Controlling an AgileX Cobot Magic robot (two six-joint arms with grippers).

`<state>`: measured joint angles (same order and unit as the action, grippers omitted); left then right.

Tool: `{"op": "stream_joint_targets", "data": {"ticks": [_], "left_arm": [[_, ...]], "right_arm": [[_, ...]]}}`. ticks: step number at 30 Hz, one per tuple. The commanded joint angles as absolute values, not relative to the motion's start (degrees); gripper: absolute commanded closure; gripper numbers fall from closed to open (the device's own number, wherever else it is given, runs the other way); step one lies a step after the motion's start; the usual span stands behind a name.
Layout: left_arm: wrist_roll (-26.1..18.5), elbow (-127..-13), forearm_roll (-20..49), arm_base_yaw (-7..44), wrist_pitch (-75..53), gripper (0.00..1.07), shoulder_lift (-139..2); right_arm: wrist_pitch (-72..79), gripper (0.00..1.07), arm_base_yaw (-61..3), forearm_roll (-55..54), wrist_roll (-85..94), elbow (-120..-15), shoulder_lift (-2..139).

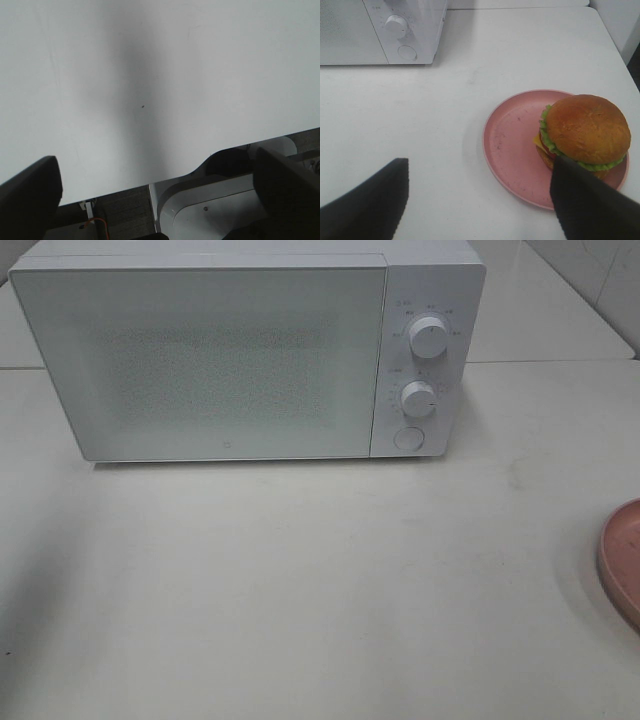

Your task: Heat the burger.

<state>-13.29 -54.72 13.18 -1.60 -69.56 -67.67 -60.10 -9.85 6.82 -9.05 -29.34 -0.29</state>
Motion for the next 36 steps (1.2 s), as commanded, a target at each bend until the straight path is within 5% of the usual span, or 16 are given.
{"op": "stream_joint_targets", "data": {"ticks": [1,23,36], "left_arm": [[-12.8,-51.5,12.9,-4.2,-70.5,0.09,-64.1],[-10.5,-29.7,10.8,-5.8,-61.6,0.09,-22.3],[-8.8,-28.6,7.9,-5.8,-59.6,0.09,2.1]], "right_arm": [[-59.7,0.32,-9.4,6.8,-8.9,-29.2,-1.8],[-59.7,0.32,-9.4,6.8,-8.9,-29.2,-1.8],[-59.7,0.32,-9.4,6.8,-8.8,-29.2,-1.8]]}}
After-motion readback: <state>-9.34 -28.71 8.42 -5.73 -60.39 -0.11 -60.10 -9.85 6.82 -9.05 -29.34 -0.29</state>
